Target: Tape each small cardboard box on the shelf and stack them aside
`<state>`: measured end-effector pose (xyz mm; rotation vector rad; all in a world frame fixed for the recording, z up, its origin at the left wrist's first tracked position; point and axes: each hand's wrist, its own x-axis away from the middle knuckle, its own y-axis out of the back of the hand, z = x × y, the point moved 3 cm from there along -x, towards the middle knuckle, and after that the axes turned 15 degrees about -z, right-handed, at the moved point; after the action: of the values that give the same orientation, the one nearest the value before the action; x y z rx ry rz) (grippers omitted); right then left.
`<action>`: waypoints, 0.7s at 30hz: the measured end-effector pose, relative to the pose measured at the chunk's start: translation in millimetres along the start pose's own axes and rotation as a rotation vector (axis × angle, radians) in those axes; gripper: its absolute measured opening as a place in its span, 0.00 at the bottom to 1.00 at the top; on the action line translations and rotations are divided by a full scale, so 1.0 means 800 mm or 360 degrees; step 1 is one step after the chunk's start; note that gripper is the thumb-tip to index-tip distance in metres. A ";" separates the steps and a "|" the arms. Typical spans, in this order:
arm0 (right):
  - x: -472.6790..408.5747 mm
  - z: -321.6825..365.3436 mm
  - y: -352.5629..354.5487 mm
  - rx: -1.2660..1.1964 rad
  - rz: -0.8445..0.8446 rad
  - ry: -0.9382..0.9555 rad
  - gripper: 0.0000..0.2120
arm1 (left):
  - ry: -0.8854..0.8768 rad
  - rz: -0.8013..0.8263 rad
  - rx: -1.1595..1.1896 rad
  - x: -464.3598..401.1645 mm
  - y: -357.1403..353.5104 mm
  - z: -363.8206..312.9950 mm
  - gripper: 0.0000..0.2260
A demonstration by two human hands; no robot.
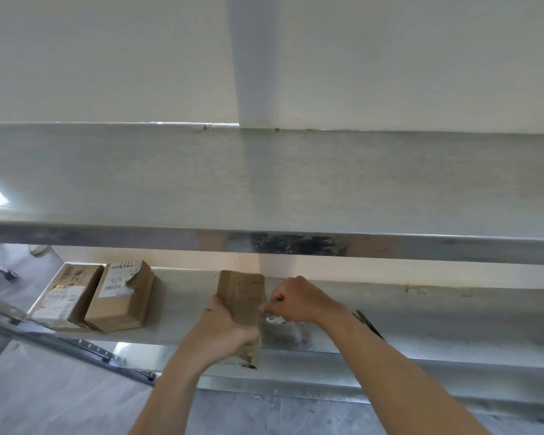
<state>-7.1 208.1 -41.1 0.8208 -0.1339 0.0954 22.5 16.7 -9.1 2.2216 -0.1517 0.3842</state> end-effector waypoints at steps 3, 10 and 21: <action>0.005 0.004 0.001 -0.0042 -0.0024 -0.0019 0.22 | 0.0175 -0.0289 -0.0287 -0.008 -0.028 -0.003 0.56; 0.018 0.000 0.015 -0.0136 -0.0055 -0.0018 0.24 | 0.0171 -0.0440 -0.0232 -0.012 -0.041 -0.003 0.51; 0.040 -0.054 0.076 -0.0087 -0.0154 -0.0058 0.23 | 0.0264 -0.0356 0.0343 -0.005 -0.039 -0.006 0.49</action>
<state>20.0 281.8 -21.4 0.7731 -0.1306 -0.0143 25.5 39.9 -30.9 2.3739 0.2351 0.4766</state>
